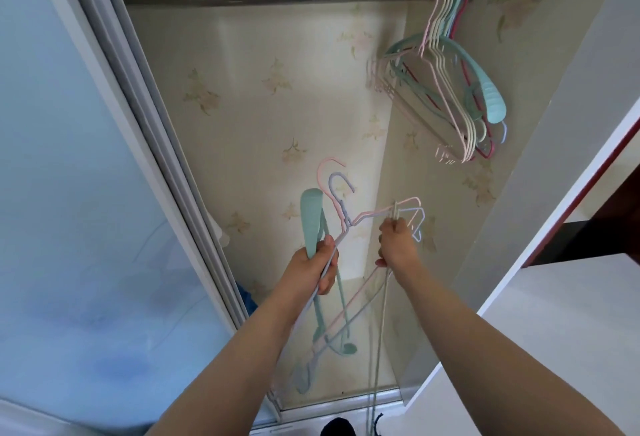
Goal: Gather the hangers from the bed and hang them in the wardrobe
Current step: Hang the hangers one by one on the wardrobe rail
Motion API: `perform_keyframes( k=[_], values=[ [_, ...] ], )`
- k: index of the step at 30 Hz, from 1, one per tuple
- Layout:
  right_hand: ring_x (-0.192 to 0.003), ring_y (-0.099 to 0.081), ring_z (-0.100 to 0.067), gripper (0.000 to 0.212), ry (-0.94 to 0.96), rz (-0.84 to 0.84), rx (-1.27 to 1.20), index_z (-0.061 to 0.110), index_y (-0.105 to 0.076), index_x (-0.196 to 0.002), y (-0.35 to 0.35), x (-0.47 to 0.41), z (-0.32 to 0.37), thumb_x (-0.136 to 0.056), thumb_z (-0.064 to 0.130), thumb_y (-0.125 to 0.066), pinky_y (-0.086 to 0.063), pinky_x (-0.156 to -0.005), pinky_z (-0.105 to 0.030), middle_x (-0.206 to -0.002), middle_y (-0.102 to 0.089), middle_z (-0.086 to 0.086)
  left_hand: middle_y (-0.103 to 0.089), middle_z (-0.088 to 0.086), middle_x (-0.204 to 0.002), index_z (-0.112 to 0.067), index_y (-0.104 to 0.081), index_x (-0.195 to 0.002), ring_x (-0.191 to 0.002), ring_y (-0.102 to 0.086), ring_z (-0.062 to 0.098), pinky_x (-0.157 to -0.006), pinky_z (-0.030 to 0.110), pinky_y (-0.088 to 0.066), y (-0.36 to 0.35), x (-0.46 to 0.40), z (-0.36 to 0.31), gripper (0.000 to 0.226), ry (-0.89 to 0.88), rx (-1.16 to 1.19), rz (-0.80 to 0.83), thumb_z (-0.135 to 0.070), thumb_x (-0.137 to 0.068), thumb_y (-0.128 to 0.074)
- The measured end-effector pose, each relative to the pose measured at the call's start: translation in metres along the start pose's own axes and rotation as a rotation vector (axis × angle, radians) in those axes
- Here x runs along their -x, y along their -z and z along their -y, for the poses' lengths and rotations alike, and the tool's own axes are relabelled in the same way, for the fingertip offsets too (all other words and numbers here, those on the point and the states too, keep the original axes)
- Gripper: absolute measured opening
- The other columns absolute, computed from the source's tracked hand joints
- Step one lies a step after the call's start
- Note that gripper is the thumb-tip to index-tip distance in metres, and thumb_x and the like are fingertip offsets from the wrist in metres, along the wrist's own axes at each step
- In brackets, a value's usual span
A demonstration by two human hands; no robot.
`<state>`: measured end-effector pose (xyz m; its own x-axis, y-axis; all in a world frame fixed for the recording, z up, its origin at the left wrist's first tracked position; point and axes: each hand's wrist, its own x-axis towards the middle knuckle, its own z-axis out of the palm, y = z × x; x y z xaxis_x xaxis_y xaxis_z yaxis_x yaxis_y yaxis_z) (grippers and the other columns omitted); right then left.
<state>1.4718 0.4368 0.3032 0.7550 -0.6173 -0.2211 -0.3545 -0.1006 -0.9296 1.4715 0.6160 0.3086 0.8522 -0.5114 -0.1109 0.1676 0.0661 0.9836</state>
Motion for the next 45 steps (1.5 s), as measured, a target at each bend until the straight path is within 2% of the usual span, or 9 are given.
perform_keyframes(
  k=[7, 14, 24, 26, 30, 35, 37, 41, 45],
  values=[
    [-0.067, -0.047, -0.016, 0.018, 0.103, -0.028, -0.025, 0.015, -0.049, -0.105, 0.017, -0.013, -0.005, -0.094, 0.030, -0.053, -0.046, -0.043, -0.023, -0.091, -0.051, -0.007, -0.033, -0.001, -0.036, -0.010, -0.052, -0.072, -0.033, -0.026, 0.011, -0.038, 0.020, -0.024, 0.021, -0.004, 0.004, 0.040, 0.065, -0.024, -0.046, -0.036, -0.101, -0.041],
    [-0.058, -0.056, -0.022, 0.060, 0.023, -0.010, 0.073, 0.016, -0.052, -0.061, 0.048, -0.023, -0.012, -0.073, 0.075, -0.052, -0.043, -0.071, -0.034, -0.058, -0.054, -0.001, -0.029, 0.004, -0.045, -0.015, -0.042, -0.059, -0.040, -0.021, 0.014, -0.044, 0.024, -0.021, 0.053, 0.000, 0.004, 0.046, 0.262, -0.238, 0.116, -0.040, -0.097, -0.049],
    [-0.057, -0.052, -0.024, 0.049, -0.002, -0.143, 0.099, 0.017, -0.056, -0.059, 0.057, -0.037, -0.038, -0.101, 0.037, -0.038, -0.039, -0.060, -0.029, -0.061, -0.055, -0.011, -0.033, 0.003, -0.046, -0.013, -0.050, -0.067, -0.038, -0.027, 0.012, -0.042, 0.021, -0.027, 0.081, 0.006, 0.021, 0.042, 0.433, -0.463, 0.269, -0.041, -0.098, -0.049],
    [-0.081, -0.063, -0.034, 0.051, -0.072, -0.101, 0.217, 0.014, -0.059, -0.066, 0.057, -0.038, -0.041, -0.100, 0.044, -0.034, -0.045, -0.073, -0.034, -0.081, -0.060, -0.019, -0.033, 0.001, -0.043, -0.013, -0.049, -0.066, -0.036, -0.027, 0.012, -0.040, 0.021, -0.026, 0.083, 0.003, 0.028, 0.042, 0.447, -0.431, 0.180, -0.040, -0.098, -0.049],
    [-0.119, -0.052, -0.039, 0.073, -0.196, 0.064, 0.598, -0.012, -0.053, -0.123, 0.055, -0.026, -0.037, -0.096, 0.055, -0.039, -0.043, -0.096, -0.039, -0.128, -0.054, -0.028, -0.034, -0.002, -0.041, -0.015, -0.047, -0.065, -0.034, -0.026, 0.012, -0.040, 0.020, -0.020, 0.086, -0.008, 0.049, 0.044, 0.481, -0.231, -0.099, -0.043, -0.099, -0.046],
    [-0.112, -0.058, -0.041, 0.046, -0.458, 0.437, 0.699, -0.001, -0.052, -0.127, 0.054, 0.000, -0.038, -0.098, 0.036, -0.050, -0.057, -0.077, -0.044, -0.129, -0.051, -0.023, -0.046, -0.006, -0.044, -0.011, -0.057, -0.082, -0.034, -0.036, 0.008, -0.037, 0.019, -0.026, 0.080, -0.021, 0.055, 0.033, 0.434, 0.037, -0.250, -0.029, -0.104, -0.039],
    [-0.102, -0.064, -0.034, 0.039, -0.391, 0.407, 0.690, -0.003, -0.051, -0.123, 0.047, 0.003, -0.042, -0.097, 0.026, -0.054, -0.057, -0.079, -0.038, -0.115, -0.061, -0.019, -0.051, -0.005, -0.048, -0.009, -0.062, -0.095, -0.040, -0.044, 0.006, -0.037, 0.020, -0.032, 0.077, -0.026, 0.052, 0.028, 0.384, 0.101, -0.269, -0.021, -0.104, -0.039],
    [-0.068, -0.063, -0.025, 0.032, -0.362, 0.213, 0.362, 0.001, -0.056, -0.095, 0.034, 0.004, -0.032, -0.101, 0.026, -0.038, -0.051, -0.037, -0.029, -0.094, -0.063, -0.012, -0.051, -0.002, -0.057, -0.011, -0.064, -0.099, -0.046, -0.045, 0.008, -0.035, 0.018, -0.030, 0.071, -0.034, 0.038, 0.026, 0.321, 0.171, -0.275, -0.015, -0.104, -0.039],
    [-0.056, -0.052, -0.019, 0.030, -0.139, 0.082, 0.002, 0.001, -0.054, -0.082, 0.034, 0.017, 0.012, -0.099, 0.019, -0.036, -0.055, -0.047, -0.032, -0.075, -0.063, -0.011, -0.054, -0.004, -0.054, -0.009, -0.066, -0.102, -0.048, -0.046, 0.008, -0.046, 0.021, -0.036, 0.066, -0.045, 0.026, 0.025, 0.286, 0.201, -0.294, -0.015, -0.103, -0.042]
  ],
)
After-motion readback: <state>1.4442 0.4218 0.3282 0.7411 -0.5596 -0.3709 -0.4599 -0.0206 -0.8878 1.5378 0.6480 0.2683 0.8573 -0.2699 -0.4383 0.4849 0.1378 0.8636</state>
